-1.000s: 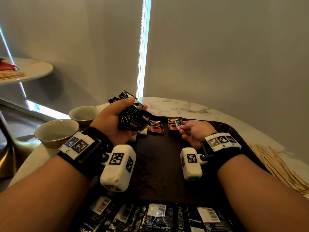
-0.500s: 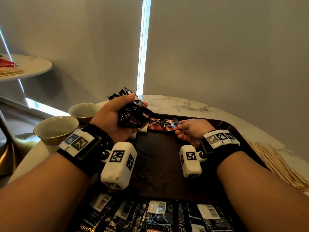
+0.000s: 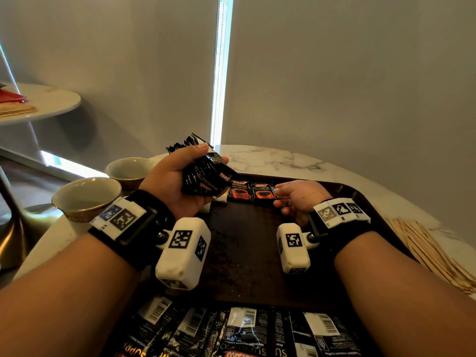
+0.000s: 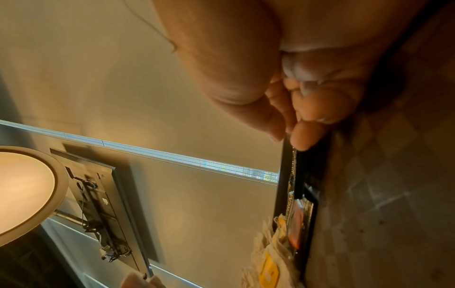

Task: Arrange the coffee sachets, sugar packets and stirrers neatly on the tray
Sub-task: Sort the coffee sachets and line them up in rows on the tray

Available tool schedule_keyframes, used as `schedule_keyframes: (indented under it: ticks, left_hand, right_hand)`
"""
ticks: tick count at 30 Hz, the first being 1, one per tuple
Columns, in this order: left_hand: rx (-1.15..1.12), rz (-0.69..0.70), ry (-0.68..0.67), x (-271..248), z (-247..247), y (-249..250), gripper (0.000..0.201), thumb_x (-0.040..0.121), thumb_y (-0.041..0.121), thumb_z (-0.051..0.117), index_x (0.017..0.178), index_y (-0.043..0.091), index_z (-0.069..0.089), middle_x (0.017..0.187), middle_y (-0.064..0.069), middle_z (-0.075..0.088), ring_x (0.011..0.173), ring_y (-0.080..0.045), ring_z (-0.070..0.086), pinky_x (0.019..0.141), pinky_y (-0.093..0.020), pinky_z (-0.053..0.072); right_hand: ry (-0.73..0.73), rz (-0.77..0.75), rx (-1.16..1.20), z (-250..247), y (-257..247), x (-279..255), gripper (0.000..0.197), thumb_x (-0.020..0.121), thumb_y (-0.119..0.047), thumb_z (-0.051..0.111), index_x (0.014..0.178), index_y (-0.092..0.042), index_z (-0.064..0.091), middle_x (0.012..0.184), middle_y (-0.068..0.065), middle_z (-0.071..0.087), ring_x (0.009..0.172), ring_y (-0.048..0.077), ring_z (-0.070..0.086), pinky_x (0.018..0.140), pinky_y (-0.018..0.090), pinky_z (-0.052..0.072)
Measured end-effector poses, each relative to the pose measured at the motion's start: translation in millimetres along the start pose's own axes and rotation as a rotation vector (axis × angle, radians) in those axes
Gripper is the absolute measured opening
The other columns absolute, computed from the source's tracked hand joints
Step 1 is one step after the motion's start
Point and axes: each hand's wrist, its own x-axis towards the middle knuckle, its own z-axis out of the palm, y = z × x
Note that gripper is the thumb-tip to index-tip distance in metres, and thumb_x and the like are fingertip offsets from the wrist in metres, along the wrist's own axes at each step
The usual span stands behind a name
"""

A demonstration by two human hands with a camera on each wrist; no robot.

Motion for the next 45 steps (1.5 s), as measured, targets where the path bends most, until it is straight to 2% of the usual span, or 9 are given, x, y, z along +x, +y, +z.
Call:
schedule_keyframes:
  ticks: [4,11,15,26,30,33,35,42,45]
  left_hand:
    - [-0.004,-0.003,0.004,0.4,0.3,0.3,0.053,0.08,0.026,0.068,0.127,0.009,0.052,0.108,-0.016,0.07,0.088,-0.029,0.073,0.072,-0.041,0.061]
    - [0.005,-0.007,0.013,-0.7,1.6,1.5,0.055,0.078,0.027,0.065,0.127,0.007,0.052,0.107,-0.015,0.07,0.087,-0.029,0.073,0.071,-0.04,0.062]
    - [0.003,-0.014,0.018,-0.5,1.7,1.0,0.053,0.079,0.027,0.065,0.126,0.007,0.052,0.107,-0.016,0.071,0.087,-0.029,0.073,0.07,-0.041,0.061]
    - [0.007,-0.031,0.011,-3.2,2.6,1.5,0.055,0.077,0.027,0.065,0.127,0.008,0.053,0.111,-0.015,0.071,0.092,-0.029,0.073,0.073,-0.04,0.062]
    - [0.008,-0.05,-0.009,-4.9,3.4,2.3,0.058,0.08,0.026,0.061,0.13,0.0,0.052,0.108,-0.017,0.071,0.088,-0.029,0.074,0.071,-0.038,0.062]
    - [0.015,-0.06,-0.011,-5.2,4.5,2.2,0.066,0.081,0.026,0.059,0.141,0.001,0.049,0.108,-0.019,0.068,0.084,-0.028,0.073,0.067,-0.037,0.061]
    - [0.012,-0.064,-0.021,-6.2,6.0,1.6,0.065,0.082,0.027,0.058,0.14,0.0,0.049,0.104,-0.019,0.068,0.083,-0.029,0.073,0.067,-0.037,0.061]
    - [-0.015,-0.143,-0.155,-10.3,8.5,4.5,0.048,0.085,0.031,0.053,0.122,0.001,0.062,0.1,-0.02,0.071,0.084,-0.029,0.073,0.071,-0.036,0.062]
    - [-0.002,-0.166,-0.181,-13.0,8.1,5.0,0.046,0.085,0.032,0.055,0.119,0.003,0.064,0.104,-0.019,0.071,0.086,-0.03,0.072,0.074,-0.036,0.061]
  right_hand:
    - [0.018,0.029,-0.004,-0.3,-2.0,0.3,0.021,0.093,-0.018,0.064,0.11,-0.006,0.064,0.099,0.011,0.068,0.063,0.015,0.061,0.041,0.023,0.039]
    - [0.03,0.022,0.045,0.1,-2.2,-1.8,0.022,0.095,-0.024,0.06,0.11,-0.008,0.064,0.085,0.008,0.066,0.059,0.015,0.06,0.042,0.023,0.041]
    - [0.034,0.02,0.054,-0.1,-2.1,-1.8,0.023,0.096,-0.027,0.058,0.108,-0.009,0.065,0.088,0.007,0.066,0.061,0.015,0.06,0.045,0.024,0.041]
    - [0.046,0.019,0.065,-1.0,-0.2,1.6,0.024,0.094,-0.029,0.059,0.109,-0.011,0.065,0.095,0.009,0.064,0.06,0.017,0.059,0.04,0.024,0.039]
    - [0.079,0.008,0.093,-2.0,-1.7,0.5,0.024,0.094,-0.028,0.061,0.109,-0.01,0.065,0.095,0.009,0.066,0.059,0.015,0.053,0.04,0.023,0.036]
    - [0.087,-0.105,0.158,-2.3,-10.4,-4.7,0.017,0.094,-0.014,0.061,0.11,-0.01,0.066,0.092,0.008,0.067,0.056,0.012,0.051,0.041,0.023,0.033]
    - [0.05,-0.249,0.126,-2.9,-20.8,-13.2,0.02,0.094,-0.006,0.061,0.107,-0.018,0.068,0.098,0.008,0.069,0.057,0.011,0.052,0.042,0.023,0.035]
    - [-0.321,-0.688,-0.027,5.4,-54.2,-66.6,0.049,0.088,0.005,0.063,0.107,-0.04,0.072,0.106,0.003,0.066,0.077,0.009,0.059,0.058,0.023,0.048]
    - [-0.415,-0.722,-0.1,12.1,-57.9,-84.8,0.05,0.089,0.008,0.06,0.115,-0.035,0.069,0.118,0.006,0.066,0.079,0.005,0.062,0.068,0.018,0.051]
